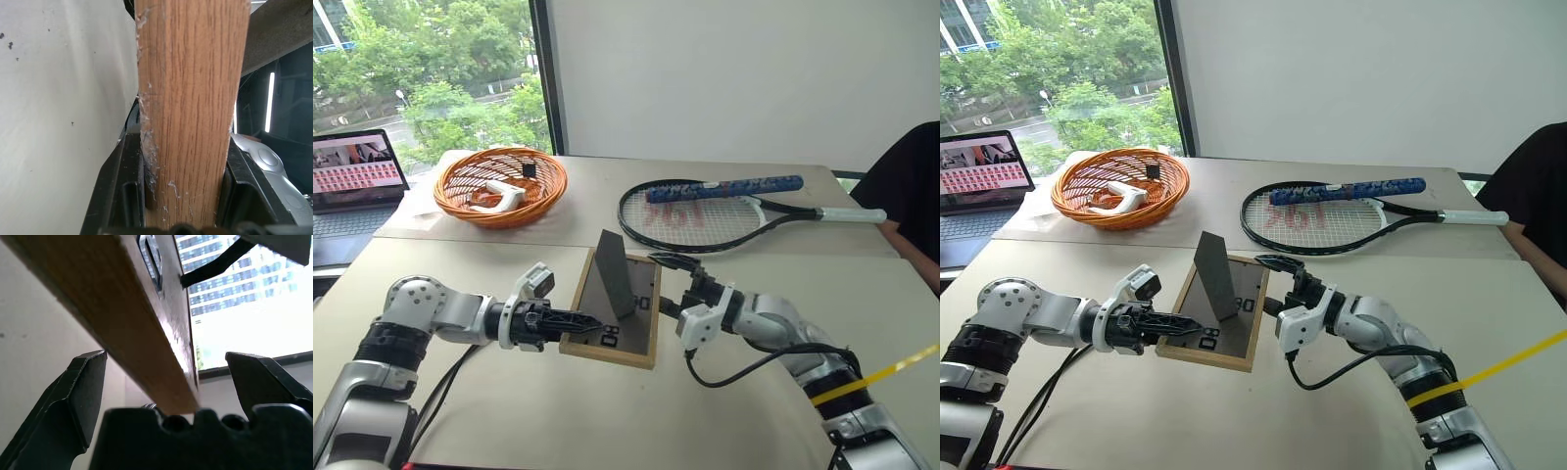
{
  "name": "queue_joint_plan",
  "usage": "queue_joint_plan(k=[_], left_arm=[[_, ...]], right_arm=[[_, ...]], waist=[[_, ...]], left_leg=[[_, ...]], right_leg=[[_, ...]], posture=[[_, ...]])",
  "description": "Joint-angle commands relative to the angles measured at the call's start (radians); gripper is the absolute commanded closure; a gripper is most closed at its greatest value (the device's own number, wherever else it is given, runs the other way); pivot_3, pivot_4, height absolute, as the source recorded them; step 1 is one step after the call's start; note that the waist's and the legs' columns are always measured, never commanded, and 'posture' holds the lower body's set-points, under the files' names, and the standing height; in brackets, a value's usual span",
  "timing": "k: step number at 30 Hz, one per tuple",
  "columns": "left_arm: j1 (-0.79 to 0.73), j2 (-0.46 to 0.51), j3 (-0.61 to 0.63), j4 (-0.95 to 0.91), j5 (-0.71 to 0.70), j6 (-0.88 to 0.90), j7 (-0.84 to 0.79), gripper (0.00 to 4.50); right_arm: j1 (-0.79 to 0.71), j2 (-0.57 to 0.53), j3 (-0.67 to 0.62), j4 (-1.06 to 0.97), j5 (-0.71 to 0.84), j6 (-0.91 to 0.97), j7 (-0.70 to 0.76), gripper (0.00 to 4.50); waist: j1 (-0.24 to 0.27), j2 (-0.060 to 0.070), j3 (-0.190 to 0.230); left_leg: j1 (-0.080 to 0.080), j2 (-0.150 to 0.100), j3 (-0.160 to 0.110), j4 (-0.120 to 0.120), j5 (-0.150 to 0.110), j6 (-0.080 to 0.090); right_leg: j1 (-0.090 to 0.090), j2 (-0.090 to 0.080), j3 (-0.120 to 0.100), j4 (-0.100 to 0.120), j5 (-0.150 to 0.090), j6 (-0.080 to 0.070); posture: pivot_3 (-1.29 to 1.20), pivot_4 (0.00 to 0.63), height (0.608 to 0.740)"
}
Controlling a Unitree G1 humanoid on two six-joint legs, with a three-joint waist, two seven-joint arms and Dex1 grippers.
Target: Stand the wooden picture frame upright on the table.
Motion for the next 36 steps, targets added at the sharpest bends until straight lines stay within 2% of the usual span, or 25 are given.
queue_joint_plan(k=[1,2,4,8,11,13,16,19,20,23,24,27,29,32,36], left_arm=[[-0.022,0.019,0.013,-0.021,-0.037,0.002,-0.024,3.34],[-0.018,0.020,0.019,-0.029,-0.030,0.002,-0.022,3.34],[-0.009,0.016,0.041,-0.035,-0.018,0.002,-0.016,3.34],[0.029,0.011,0.105,-0.072,0.021,-0.006,-0.016,3.34],[0.090,0.010,0.177,-0.154,0.082,-0.074,-0.032,3.34],[0.148,0.029,0.223,-0.258,0.172,-0.153,-0.084,2.33],[0.254,0.061,0.309,-0.386,0.327,-0.329,-0.184,1.26],[0.339,0.075,0.378,-0.462,0.495,-0.523,-0.198,0.14],[0.363,0.087,0.389,-0.475,0.517,-0.547,-0.241,0.00],[0.432,0.110,0.439,-0.507,0.535,-0.592,-0.369,0.00],[0.441,0.113,0.447,-0.506,0.537,-0.593,-0.386,0.00],[0.482,0.101,0.470,-0.532,0.568,-0.620,-0.404,0.00],[0.529,0.081,0.472,-0.598,0.607,-0.676,-0.420,0.00],[0.566,0.059,0.470,-0.657,0.648,-0.727,-0.432,0.00],[0.577,0.035,0.457,-0.688,0.704,-0.777,-0.423,0.00]], right_arm=[[-0.027,0.000,-0.005,0.030,-0.027,-0.070,-0.092,0.53],[-0.029,-0.001,-0.007,0.036,-0.033,-0.080,-0.110,0.71],[-0.032,-0.002,-0.004,0.058,-0.009,-0.091,-0.110,1.36],[-0.037,-0.001,-0.004,0.086,0.046,-0.098,-0.086,2.85],[-0.050,0.010,-0.007,0.105,0.119,-0.089,-0.048,2.95],[-0.062,0.015,-0.008,0.122,0.168,-0.079,-0.015,2.95],[-0.079,0.022,-0.001,0.155,0.291,-0.035,0.083,3.18],[-0.076,0.052,-0.008,0.155,0.491,0.100,0.236,3.20],[-0.071,0.066,-0.015,0.138,0.572,0.174,0.295,3.20],[-0.053,0.104,-0.046,0.059,0.803,0.466,0.458,3.20],[-0.053,0.106,-0.056,0.042,0.830,0.512,0.481,3.25],[-0.055,0.128,-0.121,-0.044,1.064,0.900,0.508,3.25],[-0.061,0.130,-0.150,-0.071,1.158,1.104,0.503,3.25],[-0.066,0.115,-0.151,-0.089,1.189,1.292,0.497,3.25],[-0.061,0.113,-0.146,-0.081,1.176,1.413,0.498,3.25]], waist=[[0.002,0.000,0.000],[0.003,0.000,0.000],[0.002,0.000,0.000],[0.001,0.000,0.000],[-0.008,0.000,0.000],[-0.010,0.000,0.000],[-0.012,0.000,0.000],[-0.010,0.000,0.001],[-0.009,0.000,0.001],[-0.010,0.002,0.002],[-0.008,0.004,0.003],[0.001,0.003,0.003],[0.002,0.003,0.003],[0.003,0.003,0.003],[0.004,0.003,0.003]], left_leg=[[0.000,0.000,0.000,0.000,0.000,0.000],[0.000,0.000,0.000,0.000,0.000,0.000],[0.000,0.000,-0.001,0.001,0.000,0.000],[0.000,0.000,-0.001,0.001,0.000,0.000],[0.000,0.000,-0.001,0.001,0.001,0.000],[0.000,0.000,-0.003,0.001,0.001,-0.001],[0.000,0.000,-0.005,0.000,0.003,-0.003],[0.001,0.000,-0.006,0.000,0.003,-0.003],[0.001,0.000,-0.006,0.000,0.003,-0.003],[0.001,0.000,-0.007,0.000,0.004,-0.003],[0.002,0.000,-0.007,0.001,0.004,-0.003],[0.001,0.000,-0.009,0.000,0.004,-0.002],[0.001,0.000,-0.009,0.000,0.004,-0.002],[0.001,0.000,-0.009,-0.001,0.004,-0.002],[0.000,0.000,-0.008,-0.001,0.004,-0.002]], right_leg=[[0.000,0.000,0.000,0.000,0.000,0.000],[0.000,0.000,0.000,0.000,0.000,0.000],[0.001,0.000,0.000,0.000,0.000,0.000],[0.001,0.000,-0.001,0.001,0.000,0.000],[0.001,0.000,-0.001,0.002,0.000,0.000],[0.002,0.000,-0.003,0.002,0.000,-0.001],[0.002,0.000,-0.004,0.002,0.000,-0.001],[0.004,0.000,-0.005,0.002,0.000,-0.002],[0.005,0.000,-0.006,0.002,0.001,-0.002],[0.006,0.000,-0.007,0.002,0.001,-0.002],[0.007,0.000,-0.007,0.002,0.001,-0.002],[0.007,0.000,-0.010,0.002,0.000,-0.003],[0.007,0.000,-0.010,0.002,0.000,-0.003],[0.006,0.000,-0.010,0.001,0.000,-0.003],[0.002,0.000,-0.010,0.002,0.000,-0.004]], posture=[[0.00,0.150,0.692],[0.00,0.150,0.692],[0.00,0.150,0.692],[0.00,0.150,0.692],[0.00,0.150,0.692],[0.00,0.150,0.692],[0.00,0.150,0.692],[0.00,0.150,0.692],[0.00,0.150,0.692],[0.00,0.150,0.692],[0.00,0.150,0.692],[0.00,0.150,0.692],[0.00,0.150,0.692],[0.00,0.150,0.692],[0.00,0.150,0.692]])
